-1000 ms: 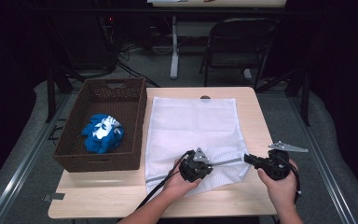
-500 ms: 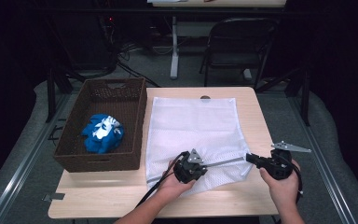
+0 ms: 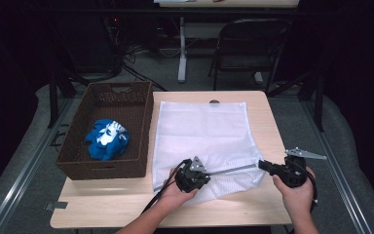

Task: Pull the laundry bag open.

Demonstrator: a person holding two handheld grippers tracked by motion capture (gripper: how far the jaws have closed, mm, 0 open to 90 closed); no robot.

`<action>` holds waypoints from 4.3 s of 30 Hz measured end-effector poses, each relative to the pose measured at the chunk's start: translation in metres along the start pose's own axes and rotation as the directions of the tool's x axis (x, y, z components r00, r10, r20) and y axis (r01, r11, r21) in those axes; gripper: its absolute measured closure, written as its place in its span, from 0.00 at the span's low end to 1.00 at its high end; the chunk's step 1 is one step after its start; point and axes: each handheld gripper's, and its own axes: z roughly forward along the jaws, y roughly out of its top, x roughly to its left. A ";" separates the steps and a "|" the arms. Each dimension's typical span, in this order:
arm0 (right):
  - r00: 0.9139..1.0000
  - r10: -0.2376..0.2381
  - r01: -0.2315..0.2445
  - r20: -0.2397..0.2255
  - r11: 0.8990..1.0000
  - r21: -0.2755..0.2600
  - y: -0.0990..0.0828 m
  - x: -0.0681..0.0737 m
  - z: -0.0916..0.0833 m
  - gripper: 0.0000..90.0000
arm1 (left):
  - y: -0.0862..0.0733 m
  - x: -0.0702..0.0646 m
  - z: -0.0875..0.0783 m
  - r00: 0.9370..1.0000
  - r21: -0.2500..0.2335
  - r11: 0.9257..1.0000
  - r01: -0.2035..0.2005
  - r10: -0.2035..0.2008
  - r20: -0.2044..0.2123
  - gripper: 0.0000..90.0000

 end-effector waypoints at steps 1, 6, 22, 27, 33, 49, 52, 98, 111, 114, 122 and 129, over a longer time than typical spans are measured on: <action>1.000 -0.003 0.003 0.003 1.000 -0.005 0.000 -0.002 0.000 0.96 | -0.001 0.001 -0.001 1.000 -0.002 1.000 0.000 0.000 -0.004 0.96; 1.000 0.009 -0.009 0.009 1.000 -0.008 0.000 -0.006 -0.002 0.96 | -0.006 0.006 -0.007 1.000 0.001 1.000 0.015 -0.015 -0.017 0.96; 1.000 0.015 -0.015 0.021 1.000 -0.008 -0.001 -0.011 -0.002 0.96 | -0.023 0.019 -0.026 0.998 0.014 0.999 0.035 -0.034 -0.046 0.96; 1.000 0.017 -0.017 0.019 1.000 -0.009 -0.001 -0.011 -0.002 0.96 | -0.025 0.022 -0.031 0.998 0.014 0.999 0.040 -0.039 -0.054 0.96; 0.999 0.024 -0.024 0.024 1.000 -0.007 -0.001 -0.012 -0.003 0.96 | -0.025 0.022 -0.035 0.998 0.025 0.999 0.030 -0.029 -0.055 0.96; 0.999 0.032 -0.032 0.022 0.999 -0.008 -0.001 -0.013 -0.004 0.96 | -0.029 0.025 -0.047 0.998 0.025 0.999 0.032 -0.031 -0.063 0.95; 0.999 0.031 -0.031 0.024 0.999 -0.012 -0.001 -0.013 -0.004 0.96 | -0.030 0.026 -0.049 0.997 0.026 0.999 0.033 -0.031 -0.065 0.95; 0.999 0.037 -0.037 0.035 0.999 -0.023 -0.001 -0.019 -0.010 0.96 | -0.064 0.042 -0.093 0.989 0.045 0.995 0.090 -0.083 -0.126 0.96; 0.999 0.041 -0.040 0.028 0.999 -0.017 -0.002 -0.020 -0.009 0.96 | -0.074 0.049 -0.103 0.983 0.053 0.993 0.108 -0.099 -0.152 0.95; 0.999 0.043 -0.043 0.028 0.999 -0.015 -0.002 -0.020 -0.009 0.96 | -0.077 0.050 -0.106 0.981 0.046 0.992 0.120 -0.111 -0.157 0.95; 0.999 0.044 -0.044 0.031 0.999 -0.015 -0.002 -0.021 -0.009 0.96 | -0.084 0.053 -0.113 0.977 0.032 0.989 0.146 -0.139 -0.161 0.95; 0.999 0.042 -0.042 0.031 0.999 -0.010 -0.003 -0.019 -0.008 0.96 | -0.086 0.054 -0.114 0.976 0.023 0.988 0.154 -0.148 -0.158 0.95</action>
